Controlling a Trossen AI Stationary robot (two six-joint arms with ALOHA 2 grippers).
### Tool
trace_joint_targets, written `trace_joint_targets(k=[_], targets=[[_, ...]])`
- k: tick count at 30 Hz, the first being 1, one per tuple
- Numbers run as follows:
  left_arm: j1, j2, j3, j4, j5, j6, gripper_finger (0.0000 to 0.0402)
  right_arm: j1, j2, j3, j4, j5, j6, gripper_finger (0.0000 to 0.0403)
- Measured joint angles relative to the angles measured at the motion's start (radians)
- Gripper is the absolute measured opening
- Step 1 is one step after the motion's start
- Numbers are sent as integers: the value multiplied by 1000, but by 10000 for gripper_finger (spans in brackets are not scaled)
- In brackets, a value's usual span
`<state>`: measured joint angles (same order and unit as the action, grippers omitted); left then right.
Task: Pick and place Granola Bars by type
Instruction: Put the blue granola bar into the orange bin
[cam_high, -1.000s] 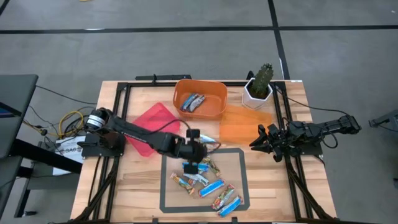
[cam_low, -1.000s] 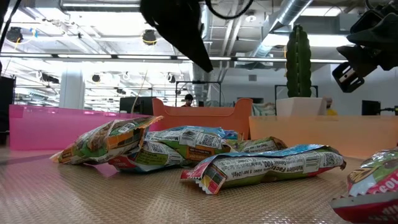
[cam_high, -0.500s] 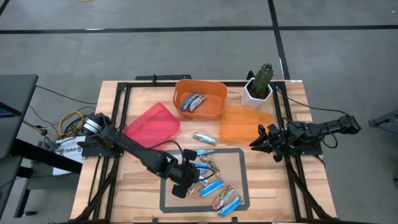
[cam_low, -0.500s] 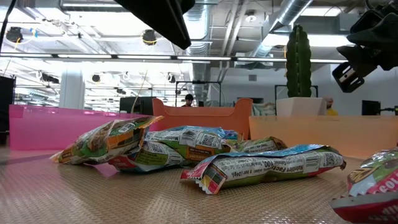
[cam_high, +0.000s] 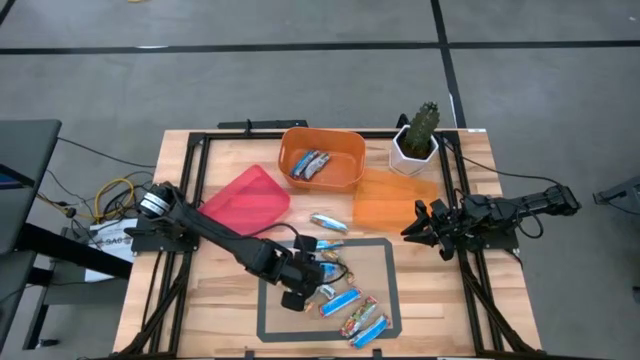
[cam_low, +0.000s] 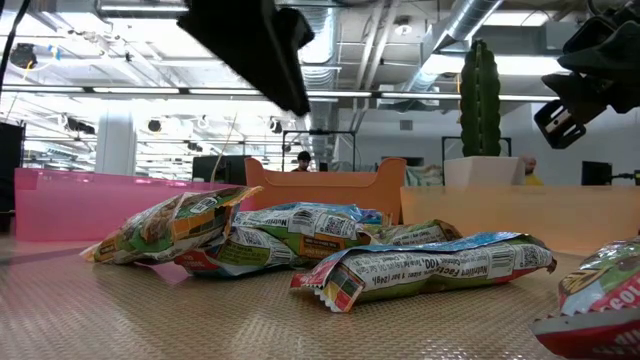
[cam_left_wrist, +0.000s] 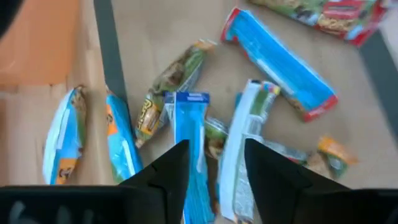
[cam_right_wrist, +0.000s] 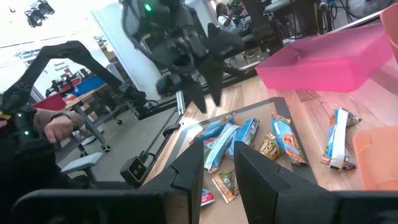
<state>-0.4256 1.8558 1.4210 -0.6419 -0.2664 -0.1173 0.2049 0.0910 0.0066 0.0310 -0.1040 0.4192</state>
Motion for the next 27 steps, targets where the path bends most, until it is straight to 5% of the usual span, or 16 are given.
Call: trace_joint_targets(k=[27], targets=[[74, 112, -73, 5, 23, -22, 162, 0, 0, 0, -1, 0, 0, 82]])
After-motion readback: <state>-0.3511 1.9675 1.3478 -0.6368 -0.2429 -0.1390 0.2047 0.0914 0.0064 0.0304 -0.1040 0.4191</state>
